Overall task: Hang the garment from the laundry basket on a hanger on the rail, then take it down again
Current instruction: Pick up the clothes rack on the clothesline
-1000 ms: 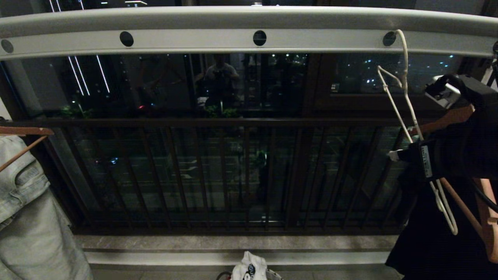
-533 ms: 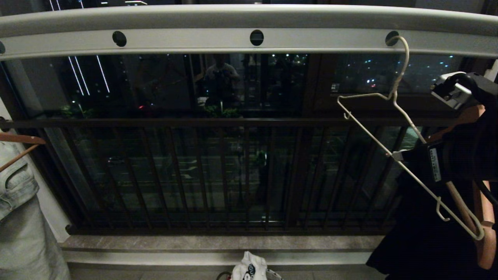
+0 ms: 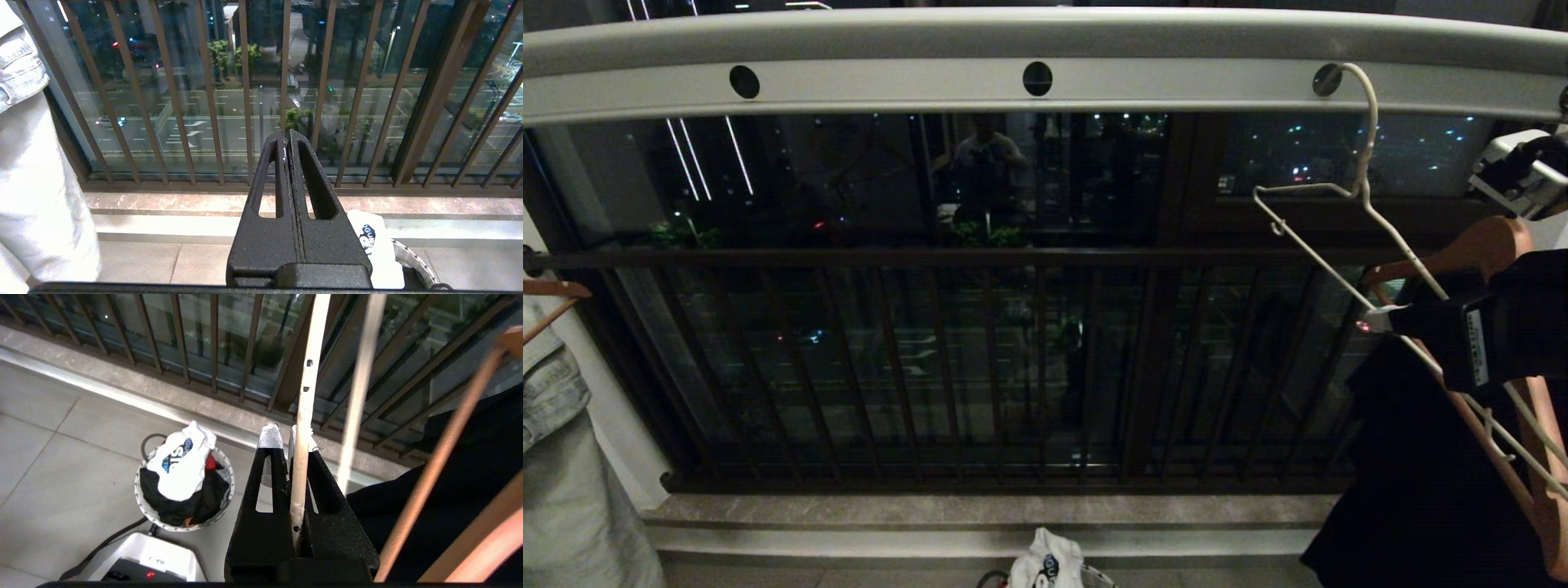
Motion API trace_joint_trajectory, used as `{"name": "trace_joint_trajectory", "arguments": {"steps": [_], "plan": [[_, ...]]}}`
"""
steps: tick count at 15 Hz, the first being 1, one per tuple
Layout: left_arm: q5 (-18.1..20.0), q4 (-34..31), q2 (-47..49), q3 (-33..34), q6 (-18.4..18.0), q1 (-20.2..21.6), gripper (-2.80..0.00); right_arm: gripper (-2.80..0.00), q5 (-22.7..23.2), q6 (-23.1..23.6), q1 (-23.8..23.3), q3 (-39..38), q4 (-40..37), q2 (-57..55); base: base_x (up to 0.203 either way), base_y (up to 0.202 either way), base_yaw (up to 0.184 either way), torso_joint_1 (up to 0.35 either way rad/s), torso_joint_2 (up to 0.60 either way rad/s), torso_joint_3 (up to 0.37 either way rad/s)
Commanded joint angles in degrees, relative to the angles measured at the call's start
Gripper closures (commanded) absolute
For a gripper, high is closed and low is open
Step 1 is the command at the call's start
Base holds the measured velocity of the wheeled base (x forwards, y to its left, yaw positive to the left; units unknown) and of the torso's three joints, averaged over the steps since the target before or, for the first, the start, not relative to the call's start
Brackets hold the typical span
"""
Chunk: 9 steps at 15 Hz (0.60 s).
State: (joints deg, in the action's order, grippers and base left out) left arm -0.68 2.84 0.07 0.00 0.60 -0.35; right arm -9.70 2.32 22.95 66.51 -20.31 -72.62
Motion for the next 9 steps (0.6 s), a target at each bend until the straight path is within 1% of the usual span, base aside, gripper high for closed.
{"name": "trace_joint_trajectory", "arguments": {"steps": [1, 3, 4, 6, 9], "plan": [[-0.02, 0.06, 0.01, 0.88, 0.02, 0.00, 0.00, 0.00, -0.05, 0.56, 0.23, 0.02, -0.12, 1.59, 0.000, 0.000, 0.000, 0.000, 0.00, 0.000], [-0.02, 0.06, 0.01, 0.88, 0.02, 0.00, 0.00, 0.00, 0.16, 0.46, 1.71, -0.12, -0.17, 2.46, 0.000, 0.000, 0.000, 0.000, 0.00, 0.000], [0.05, 0.06, 0.01, 0.88, 0.02, 0.00, 0.00, 0.00, 1.00, 0.49, 2.06, -0.15, -0.17, 3.07, 0.000, 0.000, 0.000, 0.000, 0.00, 0.000], [-0.02, 0.06, 0.01, 0.88, 0.02, 0.00, 0.00, 0.00, 3.11, 0.67, 2.09, -0.15, -0.11, 3.98, 0.000, 0.000, 0.000, 0.000, 0.00, 0.000], [-0.02, 0.06, 0.01, 0.88, 0.02, 0.00, 0.00, 0.00, 3.29, 1.21, 2.09, -0.15, -0.08, 5.03, 0.000, 0.000, 0.000, 0.000, 0.00, 0.000]]}}
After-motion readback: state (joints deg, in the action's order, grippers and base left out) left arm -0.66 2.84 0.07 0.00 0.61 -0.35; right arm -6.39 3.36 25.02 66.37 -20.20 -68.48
